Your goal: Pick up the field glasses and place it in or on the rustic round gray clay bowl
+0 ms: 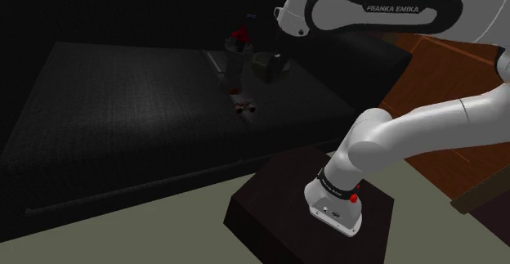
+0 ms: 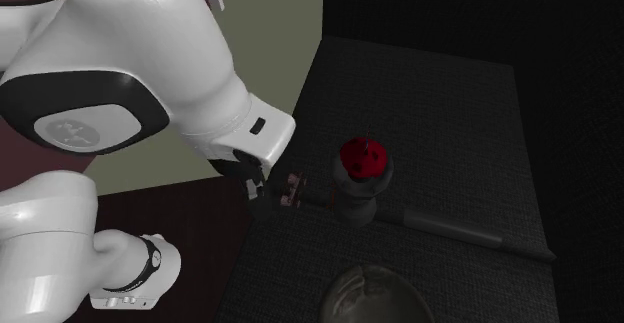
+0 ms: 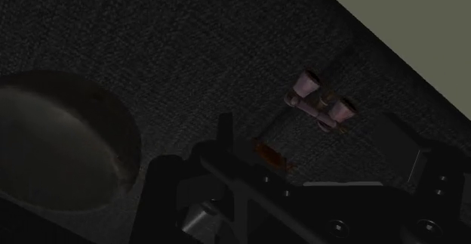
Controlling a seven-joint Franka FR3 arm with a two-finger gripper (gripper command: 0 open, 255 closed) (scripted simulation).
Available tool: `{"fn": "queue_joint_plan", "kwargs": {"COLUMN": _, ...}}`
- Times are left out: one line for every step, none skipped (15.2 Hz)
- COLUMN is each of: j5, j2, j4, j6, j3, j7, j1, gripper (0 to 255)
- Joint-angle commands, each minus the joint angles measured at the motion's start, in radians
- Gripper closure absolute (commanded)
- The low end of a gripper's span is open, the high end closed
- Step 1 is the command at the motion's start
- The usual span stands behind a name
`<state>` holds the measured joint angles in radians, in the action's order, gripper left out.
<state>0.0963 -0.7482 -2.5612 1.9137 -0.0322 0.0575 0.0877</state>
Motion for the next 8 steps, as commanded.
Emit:
{"fn": "queue_joint_plan", "kwargs": {"j5": 0.000, "j2": 0.038, "j4": -0.037, "j6": 0.095, "j3": -0.020, "j7": -0.011, "j1": 0.015, "gripper": 0}}
{"fn": "queue_joint_plan", "kwargs": {"j5": 0.001, "j2": 0.057, "j4": -0.053, "j6": 0.137, "j3": -0.031, "j7": -0.017, "j1": 0.023, "gripper": 0}}
{"fn": "queue_joint_plan", "kwargs": {"j5": 0.002, "j2": 0.078, "j4": -0.066, "j6": 0.179, "j3": -0.042, "j7": -0.023, "j1": 0.029, "gripper": 0}}
{"fn": "queue_joint_plan", "kwargs": {"j5": 0.004, "j2": 0.101, "j4": -0.079, "j6": 0.222, "j3": -0.053, "j7": -0.030, "j1": 0.035, "gripper": 0}}
{"fn": "queue_joint_plan", "kwargs": {"j5": 0.007, "j2": 0.126, "j4": -0.090, "j6": 0.265, "j3": -0.065, "j7": -0.037, "j1": 0.041, "gripper": 0}}
{"fn": "queue_joint_plan", "kwargs": {"j5": 0.012, "j2": 0.152, "j4": -0.099, "j6": 0.309, "j3": -0.077, "j7": -0.045, "j1": 0.045, "gripper": 0}}
{"fn": "queue_joint_plan", "kwargs": {"j5": 0.018, "j2": 0.181, "j4": -0.107, "j6": 0.352, "j3": -0.090, "j7": -0.055, "j1": 0.049, "gripper": 0}}
{"fn": "queue_joint_plan", "kwargs": {"j5": 0.025, "j2": 0.210, "j4": -0.113, "j6": 0.395, "j3": -0.103, "j7": -0.065, "j1": 0.052, "gripper": 0}}
